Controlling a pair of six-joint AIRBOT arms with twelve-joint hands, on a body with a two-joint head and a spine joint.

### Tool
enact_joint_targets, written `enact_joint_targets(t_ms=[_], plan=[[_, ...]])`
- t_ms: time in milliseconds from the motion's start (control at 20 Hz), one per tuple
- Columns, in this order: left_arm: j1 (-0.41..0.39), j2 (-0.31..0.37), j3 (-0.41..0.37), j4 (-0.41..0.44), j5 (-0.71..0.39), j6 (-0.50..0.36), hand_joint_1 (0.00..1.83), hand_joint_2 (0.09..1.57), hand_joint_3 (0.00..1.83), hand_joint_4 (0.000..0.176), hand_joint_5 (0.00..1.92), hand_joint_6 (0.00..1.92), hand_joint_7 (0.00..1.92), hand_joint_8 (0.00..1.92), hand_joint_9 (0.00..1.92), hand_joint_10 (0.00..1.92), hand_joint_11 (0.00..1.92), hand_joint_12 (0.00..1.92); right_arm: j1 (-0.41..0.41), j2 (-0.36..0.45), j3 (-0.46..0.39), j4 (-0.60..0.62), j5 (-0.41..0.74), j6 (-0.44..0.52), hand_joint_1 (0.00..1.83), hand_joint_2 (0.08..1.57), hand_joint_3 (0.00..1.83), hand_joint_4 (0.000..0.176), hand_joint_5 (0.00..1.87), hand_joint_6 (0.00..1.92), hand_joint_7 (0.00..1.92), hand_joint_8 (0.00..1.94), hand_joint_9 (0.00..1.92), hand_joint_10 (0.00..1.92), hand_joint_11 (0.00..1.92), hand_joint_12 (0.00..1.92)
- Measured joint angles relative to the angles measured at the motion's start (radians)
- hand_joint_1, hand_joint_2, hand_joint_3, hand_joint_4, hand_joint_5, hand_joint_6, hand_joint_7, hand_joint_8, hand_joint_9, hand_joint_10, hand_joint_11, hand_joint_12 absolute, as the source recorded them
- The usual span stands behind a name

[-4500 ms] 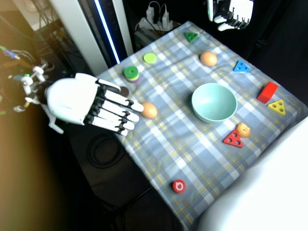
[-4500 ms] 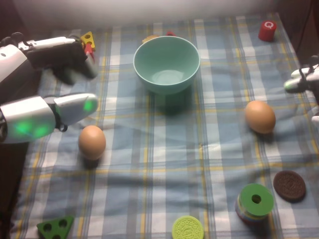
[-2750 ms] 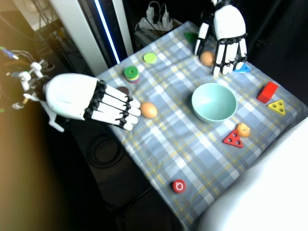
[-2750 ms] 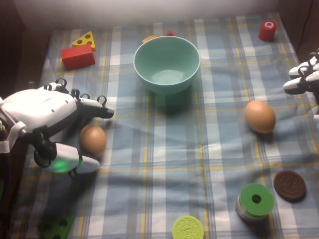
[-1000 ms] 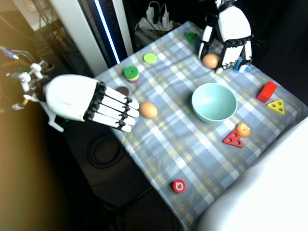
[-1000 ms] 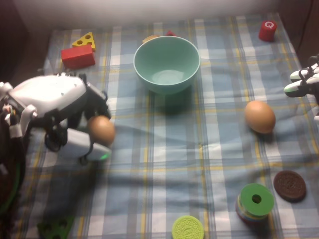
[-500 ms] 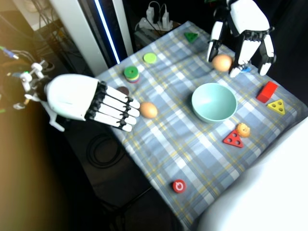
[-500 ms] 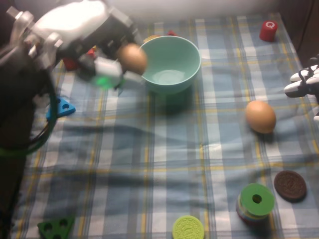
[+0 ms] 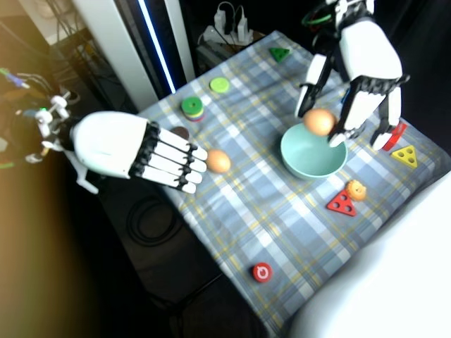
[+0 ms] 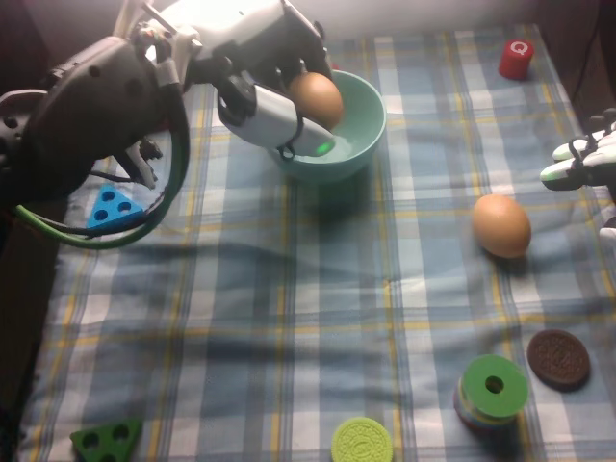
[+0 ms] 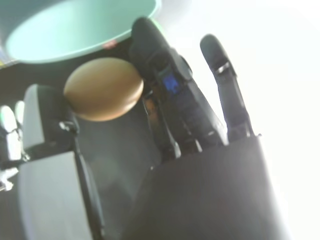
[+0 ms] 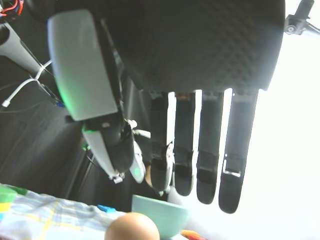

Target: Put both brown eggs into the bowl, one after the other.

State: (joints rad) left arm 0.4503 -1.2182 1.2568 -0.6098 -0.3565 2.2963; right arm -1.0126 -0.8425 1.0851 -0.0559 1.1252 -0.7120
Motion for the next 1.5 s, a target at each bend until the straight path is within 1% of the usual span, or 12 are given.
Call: enact_joint_targets(t_ms=[100,200,500,750,850,900,1000,1100,1200,1300,1350,1500], plan=[[0.000,-0.001,0.002,-0.001,0.006,0.000,0.71,1.12,0.00,0.103,0.40,0.00,0.64,0.00,0.69,0.00,0.02,0.86,0.000,0.000,0.000,0.001,0.005,0.000,0.71,1.35,0.00,0.000,0.64,0.00,0.64,0.00,0.64,0.00,0.53,0.38],[0.001,0.000,0.005,-0.005,0.004,0.000,0.79,1.09,0.00,0.106,0.39,0.00,0.58,0.00,0.64,0.01,0.00,0.88,0.000,0.000,0.000,0.000,0.005,0.000,0.76,1.34,0.00,0.000,0.64,0.00,0.64,0.00,0.64,0.00,0.49,0.46],[0.026,0.032,-0.050,-0.002,-0.039,-0.002,0.88,1.01,0.00,0.061,0.44,0.01,0.59,0.01,0.65,0.00,0.00,0.93,0.000,-0.004,0.002,0.003,0.006,0.000,0.74,1.35,0.00,0.000,0.65,0.00,0.64,0.00,0.66,0.01,0.52,0.48],[0.129,0.177,-0.232,0.167,-0.223,-0.255,0.66,0.98,0.00,0.163,0.24,0.00,0.40,0.00,0.51,0.00,0.00,0.76,0.042,-0.035,0.016,-0.001,0.002,0.000,0.83,1.19,0.00,0.000,0.60,0.00,0.55,0.00,0.56,0.00,0.43,0.45],[0.183,0.245,-0.315,0.225,-0.353,-0.304,0.68,0.92,0.00,0.128,0.25,0.00,0.34,0.01,0.40,0.01,0.00,0.46,0.063,-0.052,0.031,-0.019,0.001,0.014,0.79,1.12,0.00,0.000,0.56,0.00,0.51,0.00,0.52,0.00,0.40,0.44],[0.206,0.268,-0.349,0.240,-0.410,-0.312,0.69,0.91,0.00,0.166,0.20,0.00,0.32,0.00,0.36,0.00,0.00,0.36,0.076,-0.065,0.043,-0.028,-0.006,0.031,0.81,1.06,0.00,0.000,0.54,0.00,0.49,0.00,0.52,0.00,0.39,0.47],[0.235,0.288,-0.384,0.281,-0.479,-0.334,0.73,0.85,0.00,0.176,0.22,0.00,0.34,0.00,0.39,0.01,0.00,0.56,0.101,-0.094,0.078,-0.050,-0.042,0.066,0.84,0.98,0.01,0.000,0.48,0.00,0.43,0.00,0.46,0.00,0.26,0.57],[0.243,0.294,-0.398,0.300,-0.512,-0.344,0.82,0.83,0.00,0.170,0.28,0.00,0.37,0.00,0.42,0.01,0.00,0.60,0.126,-0.113,0.108,-0.076,-0.089,0.091,0.90,0.95,0.00,0.049,0.44,0.00,0.44,0.00,0.43,0.00,0.15,0.71],[0.256,0.303,-0.409,0.308,-0.537,-0.350,0.87,0.83,0.00,0.142,0.31,0.00,0.39,0.00,0.47,0.01,0.00,0.66,0.172,-0.140,0.141,-0.117,-0.166,0.111,0.86,0.96,0.00,0.036,0.44,0.00,0.50,0.00,0.52,0.00,0.28,0.59],[0.263,0.307,-0.409,0.304,-0.548,-0.352,0.88,0.84,0.00,0.157,0.28,0.01,0.36,0.00,0.46,0.00,0.00,0.80,0.203,-0.162,0.164,-0.156,-0.230,0.112,0.75,0.96,0.00,0.031,0.44,0.00,0.47,0.00,0.51,0.00,0.41,0.31],[0.263,0.309,-0.409,0.298,-0.549,-0.354,0.86,0.84,0.00,0.154,0.28,0.00,0.37,0.00,0.44,0.00,0.00,0.91,0.214,-0.171,0.170,-0.168,-0.254,0.112,0.80,0.95,0.00,0.054,0.45,0.00,0.47,0.00,0.51,0.00,0.45,0.22],[0.263,0.311,-0.409,0.296,-0.557,-0.354,0.81,0.86,0.01,0.171,0.28,0.00,0.38,0.00,0.46,0.01,0.00,1.00,0.232,-0.192,0.193,-0.197,-0.322,0.113,0.78,0.95,0.00,0.046,0.46,0.00,0.52,0.00,0.58,0.01,0.54,0.24]])
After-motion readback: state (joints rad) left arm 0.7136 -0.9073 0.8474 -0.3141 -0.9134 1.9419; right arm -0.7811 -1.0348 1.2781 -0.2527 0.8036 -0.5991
